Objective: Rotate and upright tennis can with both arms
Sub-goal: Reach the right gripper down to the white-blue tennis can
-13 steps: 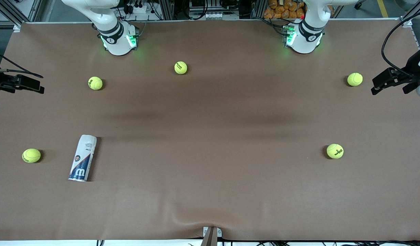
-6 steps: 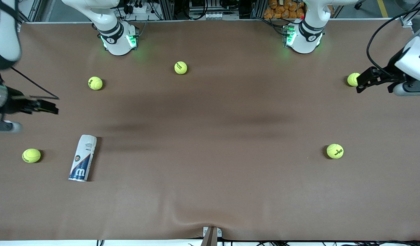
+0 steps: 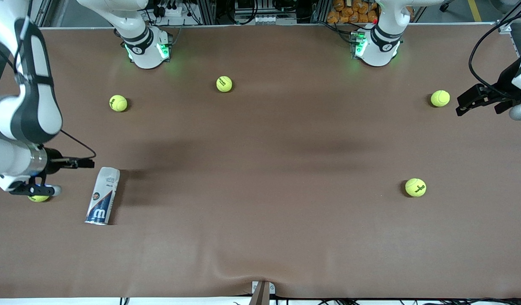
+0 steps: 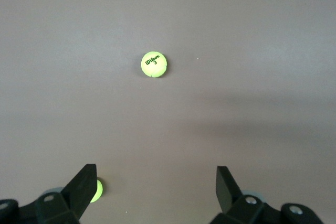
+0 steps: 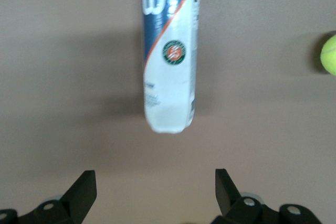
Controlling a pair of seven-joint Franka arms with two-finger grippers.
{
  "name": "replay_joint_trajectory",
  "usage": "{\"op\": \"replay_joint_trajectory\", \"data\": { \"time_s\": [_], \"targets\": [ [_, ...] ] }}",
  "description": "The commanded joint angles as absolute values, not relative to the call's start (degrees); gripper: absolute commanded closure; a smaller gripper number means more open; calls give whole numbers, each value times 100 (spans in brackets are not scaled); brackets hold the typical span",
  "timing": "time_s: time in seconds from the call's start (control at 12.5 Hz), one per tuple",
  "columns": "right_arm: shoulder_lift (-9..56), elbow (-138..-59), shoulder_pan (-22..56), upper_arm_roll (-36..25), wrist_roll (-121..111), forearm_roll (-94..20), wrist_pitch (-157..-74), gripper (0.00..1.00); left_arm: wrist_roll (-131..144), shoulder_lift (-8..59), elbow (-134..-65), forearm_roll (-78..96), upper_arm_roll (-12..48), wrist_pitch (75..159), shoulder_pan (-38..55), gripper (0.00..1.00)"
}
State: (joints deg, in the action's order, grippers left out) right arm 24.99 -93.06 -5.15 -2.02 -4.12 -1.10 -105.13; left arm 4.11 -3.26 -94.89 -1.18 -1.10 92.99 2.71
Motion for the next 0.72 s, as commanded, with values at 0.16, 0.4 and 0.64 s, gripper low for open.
{"op": "replay_joint_trajectory", "data": {
  "time_s": [0.16,0.4,0.64],
  "targets": [
    [3119,-9237,-563,-123,-580,-149,-11274,0,343,-325,-9396,-246,-97,9211,264,0],
    [3515,-9237,-545,-114,-789,-149,-11934,0,343,-351,-9404,-246,-88,9193,211,0],
    [3857,-9237,-519,-114,-1115,-141,-12672,0,325,-326,-9413,-193,-79,9193,211,0]
  ]
}}
